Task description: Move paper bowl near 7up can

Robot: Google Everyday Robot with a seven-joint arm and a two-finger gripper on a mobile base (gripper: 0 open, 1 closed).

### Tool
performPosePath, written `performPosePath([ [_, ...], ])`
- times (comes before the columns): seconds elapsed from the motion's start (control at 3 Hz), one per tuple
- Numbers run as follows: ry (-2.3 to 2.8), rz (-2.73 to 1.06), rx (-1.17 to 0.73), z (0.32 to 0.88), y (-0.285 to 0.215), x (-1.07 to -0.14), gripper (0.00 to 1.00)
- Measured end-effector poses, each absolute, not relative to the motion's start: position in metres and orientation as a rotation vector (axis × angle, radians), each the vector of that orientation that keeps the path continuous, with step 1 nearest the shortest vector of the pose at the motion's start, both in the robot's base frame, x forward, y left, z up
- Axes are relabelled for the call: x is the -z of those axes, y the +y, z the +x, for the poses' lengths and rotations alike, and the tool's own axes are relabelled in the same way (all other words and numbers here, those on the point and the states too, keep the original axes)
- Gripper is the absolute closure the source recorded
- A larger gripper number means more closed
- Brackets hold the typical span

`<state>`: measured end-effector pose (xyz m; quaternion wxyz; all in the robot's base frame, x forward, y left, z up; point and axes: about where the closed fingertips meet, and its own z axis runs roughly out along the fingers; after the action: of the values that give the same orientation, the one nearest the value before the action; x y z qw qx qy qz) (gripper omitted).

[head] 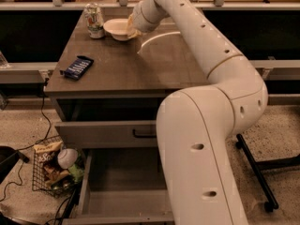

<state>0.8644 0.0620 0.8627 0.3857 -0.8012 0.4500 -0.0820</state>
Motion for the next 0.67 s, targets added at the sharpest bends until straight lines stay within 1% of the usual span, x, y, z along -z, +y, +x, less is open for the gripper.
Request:
performPosePath([
  [0.67,1.146,-2.049,0.197,0.8645,0.0673,-0.855,0.3],
])
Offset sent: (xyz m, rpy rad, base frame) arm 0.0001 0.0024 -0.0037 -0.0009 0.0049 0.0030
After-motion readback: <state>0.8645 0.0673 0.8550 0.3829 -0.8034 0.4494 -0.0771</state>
